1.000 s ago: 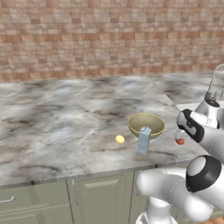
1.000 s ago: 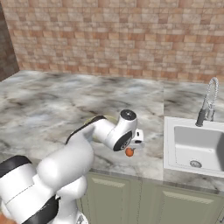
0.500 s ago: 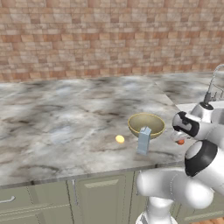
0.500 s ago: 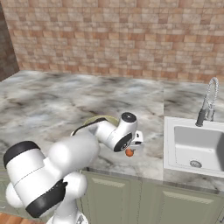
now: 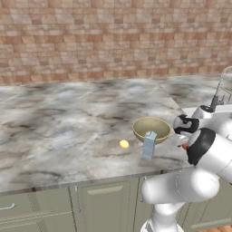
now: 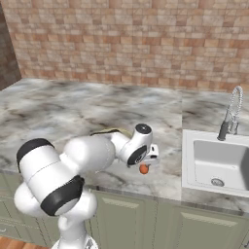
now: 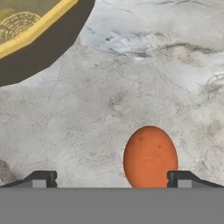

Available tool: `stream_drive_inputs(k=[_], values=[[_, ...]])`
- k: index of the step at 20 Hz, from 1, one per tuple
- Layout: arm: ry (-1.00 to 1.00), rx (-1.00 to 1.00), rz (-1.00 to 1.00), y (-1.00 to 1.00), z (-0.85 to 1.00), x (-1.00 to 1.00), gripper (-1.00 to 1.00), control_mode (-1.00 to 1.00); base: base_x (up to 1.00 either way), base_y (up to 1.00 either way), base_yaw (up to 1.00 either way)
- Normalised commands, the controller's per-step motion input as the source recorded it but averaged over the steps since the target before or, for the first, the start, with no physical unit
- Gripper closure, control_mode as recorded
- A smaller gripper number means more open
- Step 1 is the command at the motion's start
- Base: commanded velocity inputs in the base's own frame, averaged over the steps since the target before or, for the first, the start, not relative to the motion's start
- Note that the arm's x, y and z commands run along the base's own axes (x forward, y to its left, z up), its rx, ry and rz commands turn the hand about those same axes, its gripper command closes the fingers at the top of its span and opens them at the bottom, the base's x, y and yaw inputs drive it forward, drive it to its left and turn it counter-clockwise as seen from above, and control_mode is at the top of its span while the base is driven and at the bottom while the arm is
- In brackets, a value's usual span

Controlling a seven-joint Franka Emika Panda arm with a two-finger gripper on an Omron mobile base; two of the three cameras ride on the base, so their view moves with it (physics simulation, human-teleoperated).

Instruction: Gather the eggs and milk located in the vicinity of the sink area and place them right next to the bowl.

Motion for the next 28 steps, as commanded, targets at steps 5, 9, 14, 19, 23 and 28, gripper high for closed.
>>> stream_drive_inputs(k=[5,9,14,19,23,28], values=[[0.01,0.00,0.01,-0.16,0.00,0.20,-1.00,-1.00,0.00,0.00,0.00],[0.00,0.00,0.01,-0.14,-0.01,0.08,-1.00,-1.00,0.00,0.00,0.00],[0.01,-0.01,0.01,0.00,-0.24,0.01,-1.00,-1.00,0.00,0.00,0.00],[0.06,-0.03,0.00,0.00,-0.40,0.00,-1.00,-1.00,0.00,0.00,0.00],[0.00,0.00,0.00,0.00,-0.24,0.00,-1.00,-1.00,0.00,0.00,0.00],[0.01,0.00,0.00,0.00,-0.18,0.06,1.00,-1.00,0.00,0.00,0.00]])
